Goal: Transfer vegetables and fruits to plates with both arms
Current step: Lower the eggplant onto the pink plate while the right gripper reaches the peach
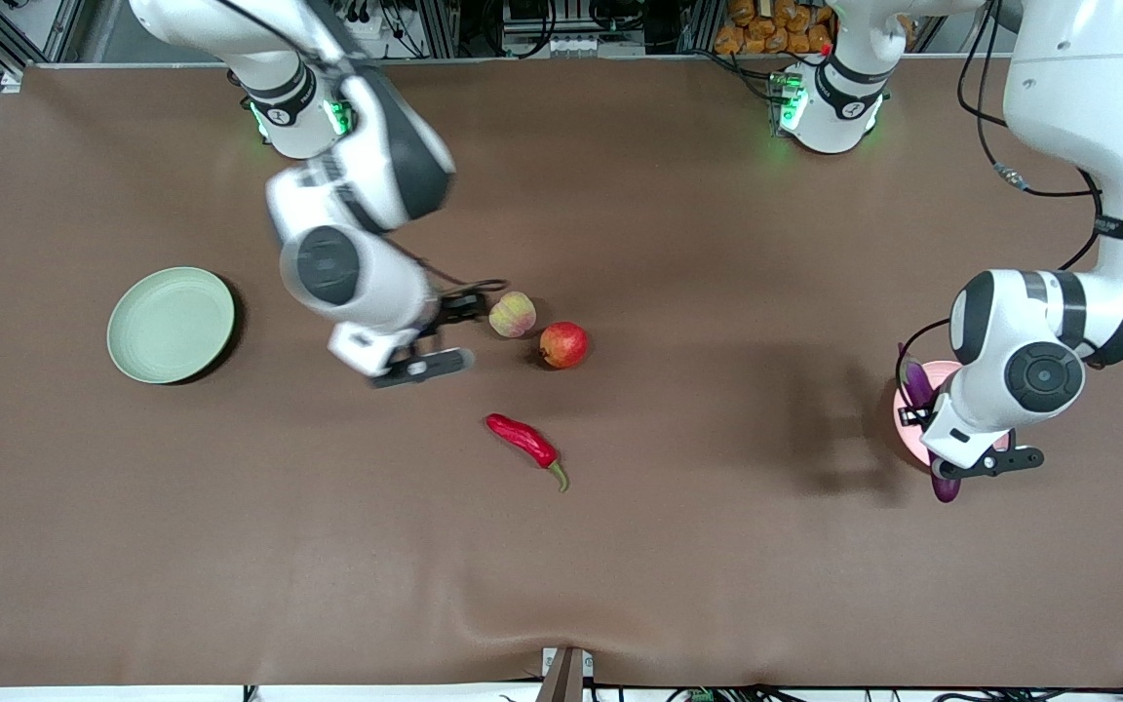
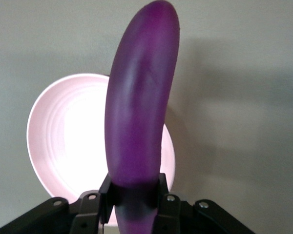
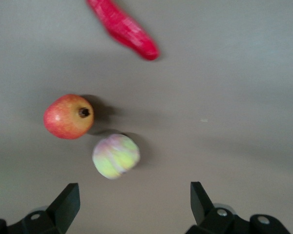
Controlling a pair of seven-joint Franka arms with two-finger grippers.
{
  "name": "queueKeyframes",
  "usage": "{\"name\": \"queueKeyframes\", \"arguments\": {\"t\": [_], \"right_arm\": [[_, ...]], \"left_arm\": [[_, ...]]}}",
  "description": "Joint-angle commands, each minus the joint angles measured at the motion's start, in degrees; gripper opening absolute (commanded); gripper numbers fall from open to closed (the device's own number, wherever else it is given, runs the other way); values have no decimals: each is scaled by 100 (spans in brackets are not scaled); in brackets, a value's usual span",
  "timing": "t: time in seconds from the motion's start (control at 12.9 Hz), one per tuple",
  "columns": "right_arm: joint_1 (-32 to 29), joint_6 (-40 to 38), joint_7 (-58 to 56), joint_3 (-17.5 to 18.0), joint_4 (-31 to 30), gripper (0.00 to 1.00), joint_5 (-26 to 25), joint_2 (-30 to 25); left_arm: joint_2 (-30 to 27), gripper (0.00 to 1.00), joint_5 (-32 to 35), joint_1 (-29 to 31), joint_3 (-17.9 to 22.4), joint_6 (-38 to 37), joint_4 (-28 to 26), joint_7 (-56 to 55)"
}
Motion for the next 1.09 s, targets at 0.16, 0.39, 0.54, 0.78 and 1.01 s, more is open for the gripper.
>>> {"name": "queueKeyframes", "arguments": {"t": [0.16,0.39,0.54,0.78,1.01], "right_arm": [[557,602,398,-95,-376,100,123,395],[866,1408,707,-95,-982,100,97,430],[997,1507,812,-95,-1002,100,97,456],[1033,1675,936,-104,-993,100,53,693],[971,1683,936,-121,-993,100,44,790]], "left_arm": [[173,0,447,672,-57,246,67,1082],[401,0,439,752,-57,476,154,1110],[402,0,448,804,-48,458,137,1145],[411,0,448,901,-48,423,111,1347],[402,0,448,928,-39,405,111,1549]]}}
